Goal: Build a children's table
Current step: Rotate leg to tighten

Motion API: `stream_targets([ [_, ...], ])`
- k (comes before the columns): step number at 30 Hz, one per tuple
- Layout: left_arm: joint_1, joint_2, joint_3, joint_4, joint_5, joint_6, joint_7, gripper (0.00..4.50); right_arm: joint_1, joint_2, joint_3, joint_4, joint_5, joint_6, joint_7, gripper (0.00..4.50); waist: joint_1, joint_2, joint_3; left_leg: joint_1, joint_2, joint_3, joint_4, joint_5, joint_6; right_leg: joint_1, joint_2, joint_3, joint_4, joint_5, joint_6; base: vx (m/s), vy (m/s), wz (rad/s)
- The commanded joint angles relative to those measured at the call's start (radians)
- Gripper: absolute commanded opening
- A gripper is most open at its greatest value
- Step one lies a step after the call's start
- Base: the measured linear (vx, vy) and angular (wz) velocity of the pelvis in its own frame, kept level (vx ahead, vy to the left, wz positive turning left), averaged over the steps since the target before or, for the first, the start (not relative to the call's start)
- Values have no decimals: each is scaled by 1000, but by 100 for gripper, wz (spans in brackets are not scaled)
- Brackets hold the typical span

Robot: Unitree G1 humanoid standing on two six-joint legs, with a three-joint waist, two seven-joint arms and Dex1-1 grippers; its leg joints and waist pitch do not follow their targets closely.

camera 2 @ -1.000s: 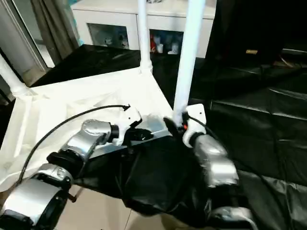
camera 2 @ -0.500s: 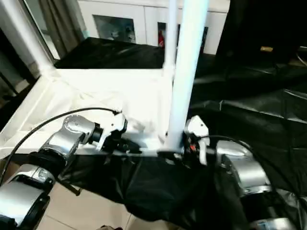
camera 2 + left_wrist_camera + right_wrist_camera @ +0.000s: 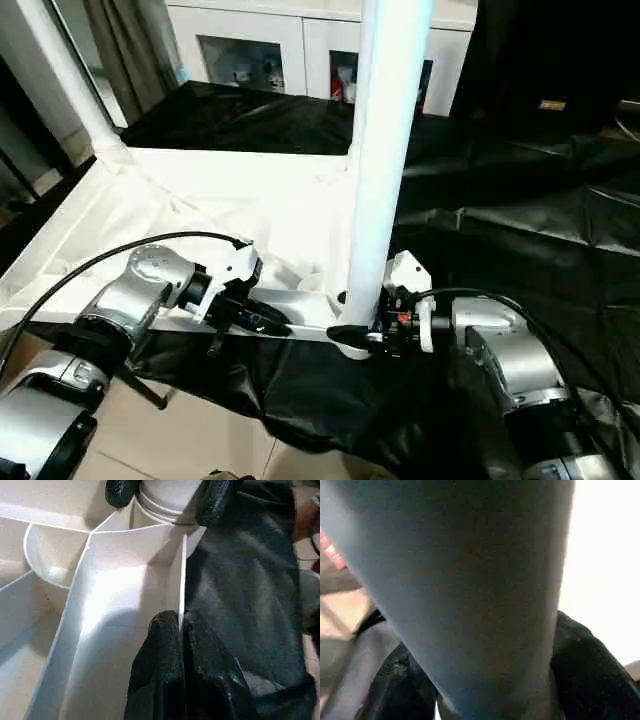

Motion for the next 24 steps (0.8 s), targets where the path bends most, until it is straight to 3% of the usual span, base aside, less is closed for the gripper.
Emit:
stream_targets([
  [1, -13, -36, 4, 27, -7, 17, 66, 0, 17, 37, 26, 16, -41, 16, -84, 261, -1, -14, -53, 18, 35, -14, -72, -184, 92, 49, -45, 23, -65, -87, -285, 0, 0, 0],
  [2, -24, -53, 19, 44, -7, 21, 122, 0, 13, 72, 16, 42, -66, 15, -168, 259, -4, -11, -49, 20, 36, -13, -75, -211, 77, 44, -45, 24, -70, -140, -276, 0, 0, 0],
  [3, -38, -76, 31, 67, 2, 17, 199, 0, 4, 121, 1, 80, -92, 11, -278, 258, -9, 2, -48, 24, 34, -15, -78, -242, 50, 40, -46, 24, -75, -200, -265, 0, 0, 0],
  [5, -49, -97, 40, 87, 8, 17, 261, 0, -5, 165, -13, 111, -109, 9, -371, 257, -21, -8, -44, 25, 32, -20, -86, -295, 14, 40, -45, 23, -84, -290, -236, 0, 0, 0],
  [7, -60, -122, 49, 107, 14, 17, 329, 0, -21, 219, -33, 145, -118, 16, -474, 256, -32, -1, -40, 28, 29, -21, -91, -328, -1, 35, -43, 24, -94, -346, -208, 0, 0, 0],
  [8, -71, -144, 58, 122, 15, 21, 380, 0, -39, 261, -51, 173, -118, 21, -548, 256, -32, -1, -40, 28, 29, -21, -91, -328, -1, 35, -43, 24, -94, -346, -208, 0, 0, 0],
  [9, -73, -149, 60, 125, 15, 22, 390, 0, -43, 270, -55, 179, -118, 22, -563, 256, -46, -3, -34, 31, 25, -25, -94, -388, -16, 32, -43, 21, -101, -419, -187, 0, 0, 0],
  [10, -91, -183, 74, 149, 15, 30, 471, 0, -75, 327, -76, 222, -119, 18, -661, 256, -48, -5, -34, 31, 24, -27, -94, -394, -17, 33, -43, 21, -103, -443, -177, 0, 0, 0],
  [11, -94, -188, 76, 152, 15, 31, 483, 0, -81, 335, -80, 228, -119, 16, -674, 256, -52, 4, -32, 39, 23, -26, -95, -413, -18, 24, -44, 21, -112, -480, -165, 0, 0, 0],
  [12, -105, -207, 83, 165, 15, 34, 528, 0, -101, 361, -92, 251, -118, 13, -722, 256, -54, 3, -32, 41, 23, -28, -96, -412, -16, 27, -45, 20, -115, -497, -157, 0, 0, 0],
  [14, -111, -218, 88, 172, 14, 36, 553, 0, -112, 375, -99, 263, -118, 14, -747, 256, -55, 6, -33, 45, 22, -27, -97, -398, -7, 26, -45, 20, -122, -497, -150, 0, 0, 0],
  [17, -135, -258, 88, 201, 21, 18, 602, 0, -156, 420, -105, 308, -131, -11, -789, 256, -57, 7, -35, 40, 22, -27, -99, -392, -2, 27, -43, 21, -119, -469, -152, 0, 0, 0],
  [19, -139, -266, 87, 206, 22, 12, 601, 0, -160, 426, -105, 311, -130, -22, -776, 312, -55, 8, -36, 35, 25, -26, -100, -368, 11, 31, -44, 22, -117, -422, -163, 0, 0, 0],
  [20, -139, -265, 81, 208, 26, -1, 582, 0, -159, 423, -102, 306, -126, -27, -752, 326, -55, 3, -38, 34, 25, -26, -99, -364, 14, 33, -44, 22, -116, -414, -166, 0, 0, 0],
  [22, -137, -261, 75, 207, 29, -11, 561, 0, -155, 417, -100, 300, -123, -28, -730, 326, -55, 6, -40, 28, 25, -25, -99, -336, 26, 38, -45, 23, -109, -372, -176, 0, 0, 0],
  [23, -132, -257, 70, 203, 29, -15, 541, 0, -152, 408, -96, 292, -121, -27, -712, 336, -54, -3, -43, 27, 25, -25, -98, -329, 32, 41, -46, 23, -109, -364, -179, 0, 0, 0],
  [24, -121, -246, 58, 191, 30, -27, 496, 0, -143, 388, -84, 275, -116, -25, -670, 352, -50, -4, -44, 25, 26, -25, -97, -308, 43, 44, -49, 24, -106, -357, -184, 0, 0, 0],
])
